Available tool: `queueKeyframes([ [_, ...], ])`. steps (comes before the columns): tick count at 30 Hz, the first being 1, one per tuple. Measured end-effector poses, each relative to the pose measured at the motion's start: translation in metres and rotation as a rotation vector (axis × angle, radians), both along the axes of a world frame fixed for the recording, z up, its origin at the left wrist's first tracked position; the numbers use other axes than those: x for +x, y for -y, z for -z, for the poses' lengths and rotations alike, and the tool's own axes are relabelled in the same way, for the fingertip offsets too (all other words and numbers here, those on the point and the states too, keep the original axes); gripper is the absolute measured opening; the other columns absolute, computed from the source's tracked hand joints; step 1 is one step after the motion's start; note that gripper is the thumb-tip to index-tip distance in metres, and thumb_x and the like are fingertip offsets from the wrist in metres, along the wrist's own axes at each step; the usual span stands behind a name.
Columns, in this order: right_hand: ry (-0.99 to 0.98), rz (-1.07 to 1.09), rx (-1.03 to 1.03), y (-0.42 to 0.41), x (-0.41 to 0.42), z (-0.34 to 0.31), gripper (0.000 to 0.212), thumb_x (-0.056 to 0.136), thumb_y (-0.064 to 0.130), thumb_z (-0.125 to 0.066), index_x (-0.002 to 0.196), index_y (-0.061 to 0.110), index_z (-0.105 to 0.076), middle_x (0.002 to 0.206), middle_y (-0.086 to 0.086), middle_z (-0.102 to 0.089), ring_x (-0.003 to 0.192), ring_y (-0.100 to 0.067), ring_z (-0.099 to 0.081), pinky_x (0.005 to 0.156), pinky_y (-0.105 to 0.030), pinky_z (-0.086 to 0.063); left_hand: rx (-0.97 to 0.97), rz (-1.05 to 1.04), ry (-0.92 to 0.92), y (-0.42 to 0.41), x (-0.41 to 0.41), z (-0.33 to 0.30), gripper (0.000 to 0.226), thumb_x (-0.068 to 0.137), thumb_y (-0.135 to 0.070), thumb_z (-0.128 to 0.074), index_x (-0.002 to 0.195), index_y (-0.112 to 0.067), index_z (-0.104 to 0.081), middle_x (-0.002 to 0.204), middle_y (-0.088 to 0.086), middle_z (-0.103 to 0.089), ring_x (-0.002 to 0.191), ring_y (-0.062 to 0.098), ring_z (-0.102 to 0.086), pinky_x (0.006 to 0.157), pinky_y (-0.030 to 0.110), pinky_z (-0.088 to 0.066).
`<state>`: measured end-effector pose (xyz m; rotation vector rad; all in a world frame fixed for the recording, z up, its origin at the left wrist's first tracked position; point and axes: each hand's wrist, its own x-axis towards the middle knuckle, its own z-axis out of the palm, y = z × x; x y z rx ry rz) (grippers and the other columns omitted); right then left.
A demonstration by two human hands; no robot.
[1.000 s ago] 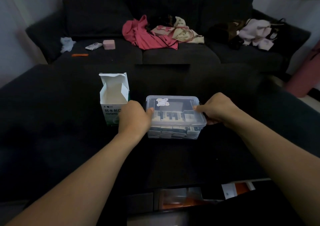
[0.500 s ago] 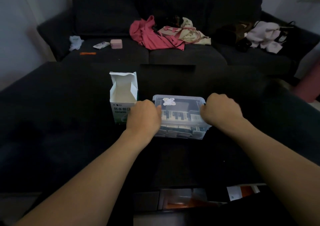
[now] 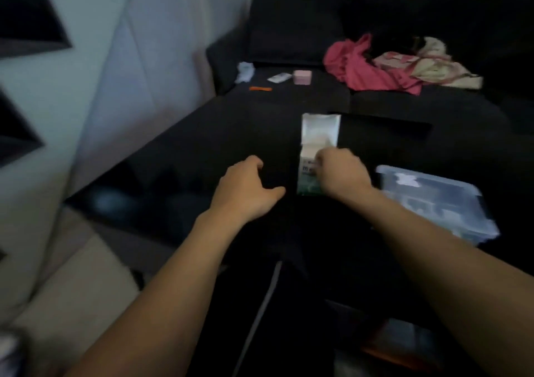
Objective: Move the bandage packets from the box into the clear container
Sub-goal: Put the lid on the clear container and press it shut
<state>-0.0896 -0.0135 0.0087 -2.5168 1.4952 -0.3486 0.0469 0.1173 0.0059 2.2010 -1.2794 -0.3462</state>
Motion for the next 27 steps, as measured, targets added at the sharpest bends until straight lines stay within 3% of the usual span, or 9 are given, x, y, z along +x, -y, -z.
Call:
queueKeyframes([
  [2, 0.194, -0.165, 0.125, -0.03, 0.05, -0.01, 0.022, 0.093, 0.025, -0.064, 0.074, 0.014, -0.064, 0.083, -0.011, -0.072, 0.073, -0.024, -0.069, 0.066, -0.031, -0.054, -0.127, -0.091, 0.131, -0.04, 0.03, 0.002, 0.106, 0.067, -0.058, -0.085, 0.152, -0.02, -0.036, 0.148, 0.004, -0.044, 0.133, 0.027, -0.046, 0.107, 0.043, -0.045],
  [4, 0.351, -0.334, 0.341, -0.07, 0.089, -0.028, 0.03, 0.095, 0.021, -0.064, 0.065, 0.016, -0.06, 0.063, -0.005, -0.068, 0.047, -0.008, -0.06, 0.048, -0.021, -0.047, -0.173, -0.15, 0.281, -0.072, 0.047, 0.0, 0.117, 0.056, -0.062, -0.087, 0.152, -0.02, -0.033, 0.147, 0.003, -0.043, 0.133, 0.029, -0.044, 0.105, 0.047, -0.044],
  [7, 0.379, -0.505, 0.659, -0.16, 0.166, -0.033, 0.025, 0.099, 0.019, -0.057, 0.077, 0.011, -0.065, 0.054, -0.002, -0.063, 0.038, -0.007, -0.051, 0.042, -0.021, -0.037, -0.129, -0.309, 0.333, -0.159, 0.09, 0.009, 0.097, 0.054, -0.05, -0.087, 0.137, -0.023, -0.045, 0.128, 0.002, -0.055, 0.115, 0.029, -0.056, 0.09, 0.045, -0.051],
  [10, 0.23, -0.656, 0.781, -0.24, 0.22, -0.011, 0.025, 0.101, 0.022, -0.053, 0.086, 0.007, -0.065, 0.053, -0.002, -0.061, 0.04, -0.011, -0.048, 0.043, -0.022, -0.034, -0.115, -0.503, 0.33, -0.25, 0.12, 0.033, 0.076, 0.059, -0.04, -0.08, 0.129, -0.027, -0.054, 0.119, 0.001, -0.063, 0.105, 0.027, -0.061, 0.078, 0.033, -0.049],
  [15, 0.183, -0.796, 0.69, -0.356, 0.272, 0.065, 0.016, 0.093, 0.022, -0.062, 0.091, 0.01, -0.072, 0.095, -0.018, -0.074, 0.071, -0.025, -0.06, 0.069, -0.038, -0.054, -0.012, -0.73, 0.279, -0.374, 0.139, 0.1, 0.066, 0.062, -0.051, -0.072, 0.122, -0.027, -0.057, 0.108, -0.005, -0.064, 0.095, 0.02, -0.062, 0.075, 0.035, -0.049],
  [17, 0.216, -0.836, 0.699, -0.384, 0.277, 0.087, 0.01, 0.091, 0.023, -0.067, 0.095, 0.016, -0.072, 0.102, -0.014, -0.074, 0.087, -0.027, -0.068, 0.082, -0.037, -0.057, -0.034, -0.781, 0.264, -0.398, 0.141, 0.124, 0.07, 0.068, -0.059, -0.071, 0.126, -0.023, -0.057, 0.115, -0.003, -0.065, 0.103, 0.019, -0.061, 0.084, 0.035, -0.049],
  [22, 0.045, -0.947, 0.758, -0.413, 0.281, 0.122, 0.048, 0.091, 0.014, -0.063, 0.138, 0.013, -0.056, 0.129, -0.012, -0.064, 0.117, -0.025, -0.061, 0.102, -0.033, -0.048, -0.016, -0.907, 0.189, -0.42, 0.146, 0.169, 0.09, 0.071, -0.053, -0.083, 0.139, -0.004, -0.051, 0.129, 0.018, -0.062, 0.116, 0.035, -0.059, 0.094, 0.044, -0.045],
  [25, -0.018, -1.014, 0.825, -0.415, 0.274, 0.134, 0.058, 0.091, 0.005, -0.061, 0.147, 0.011, -0.045, 0.141, -0.005, -0.051, 0.127, -0.02, -0.052, 0.094, -0.013, -0.04, 0.0, -0.971, 0.076, -0.421, 0.15, 0.184, 0.101, 0.075, -0.056, -0.075, 0.152, -0.003, -0.036, 0.149, 0.022, -0.048, 0.136, 0.038, -0.047, 0.113, 0.047, -0.034],
  [27, -0.045, -1.055, 0.802, -0.414, 0.268, 0.143, 0.05, 0.094, 0.004, -0.057, 0.143, 0.009, -0.048, 0.138, -0.006, -0.054, 0.125, -0.02, -0.053, 0.087, -0.013, -0.038, -0.041, -0.967, 0.055, -0.42, 0.157, 0.188, 0.104, 0.075, -0.064, -0.069, 0.154, -0.004, -0.034, 0.151, 0.02, -0.046, 0.139, 0.036, -0.044, 0.115, 0.046, -0.032],
])
